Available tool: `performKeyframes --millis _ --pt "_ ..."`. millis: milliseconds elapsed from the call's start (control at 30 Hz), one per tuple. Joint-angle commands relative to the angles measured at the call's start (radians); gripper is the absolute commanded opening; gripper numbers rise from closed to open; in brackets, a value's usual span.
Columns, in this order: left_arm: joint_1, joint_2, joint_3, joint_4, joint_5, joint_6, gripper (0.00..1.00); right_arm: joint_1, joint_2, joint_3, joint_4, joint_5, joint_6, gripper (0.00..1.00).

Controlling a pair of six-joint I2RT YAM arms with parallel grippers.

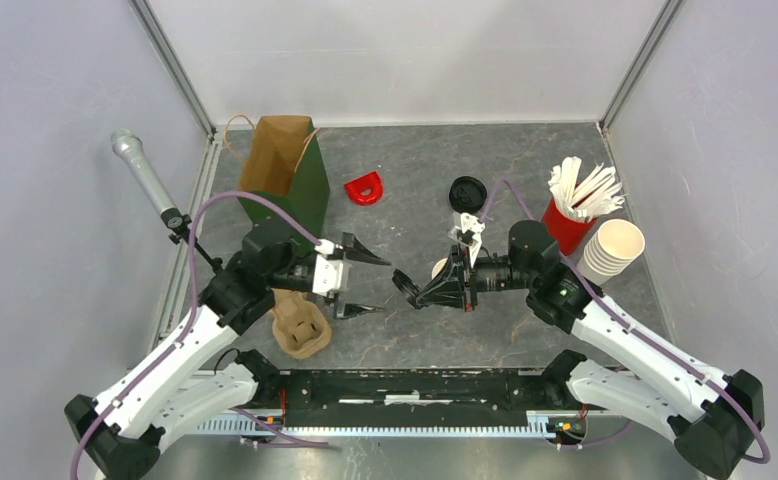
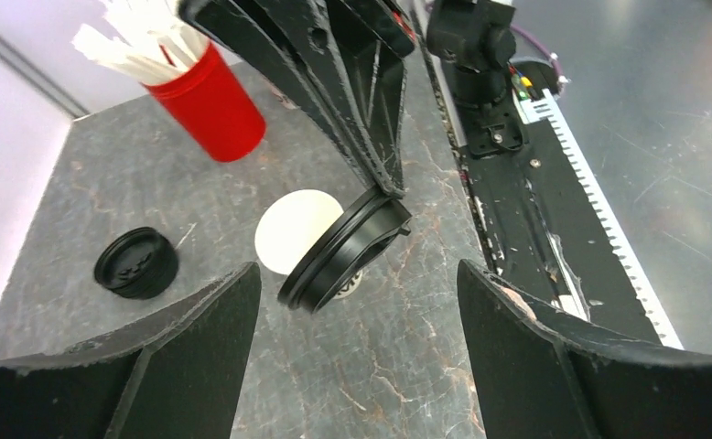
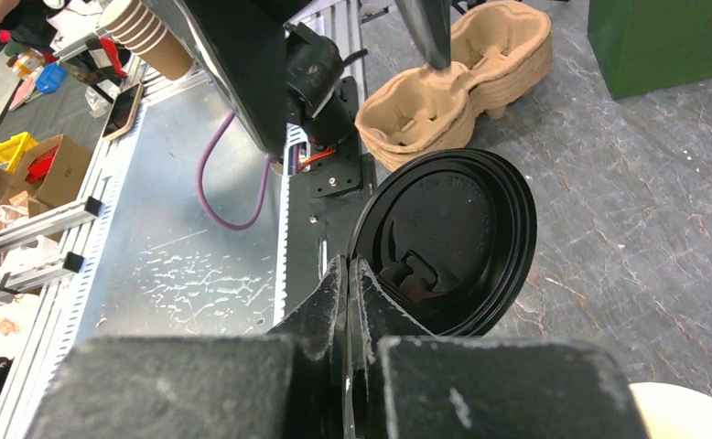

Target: Pack the takeout coffee

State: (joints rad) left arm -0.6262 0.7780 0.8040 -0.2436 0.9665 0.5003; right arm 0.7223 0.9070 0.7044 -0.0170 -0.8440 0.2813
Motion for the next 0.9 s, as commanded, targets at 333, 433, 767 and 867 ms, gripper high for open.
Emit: performKeyframes --millis 333,433,767,867 --pt "-0.292 0.222 0.155 -0.147 -0.270 0.270 0.81 0.019 -0.043 0.054 0.019 -0.050 0.002 0.00" --pt "-0.309 0.245 0.167 -0.170 -0.292 0.274 0.72 0.018 -0.044 0.066 -0.032 -0.047 -0.019 0.00" --pt "-0.311 0.235 0.169 -0.076 -0.385 -0.031 0.31 0.018 -0.046 0.095 -0.110 0.079 -0.104 0.11" --pt "-0.311 0.217 0.117 0.024 -0.420 -0.210 0.22 0.019 -0.067 0.102 -0.133 0.180 -0.122 0.29"
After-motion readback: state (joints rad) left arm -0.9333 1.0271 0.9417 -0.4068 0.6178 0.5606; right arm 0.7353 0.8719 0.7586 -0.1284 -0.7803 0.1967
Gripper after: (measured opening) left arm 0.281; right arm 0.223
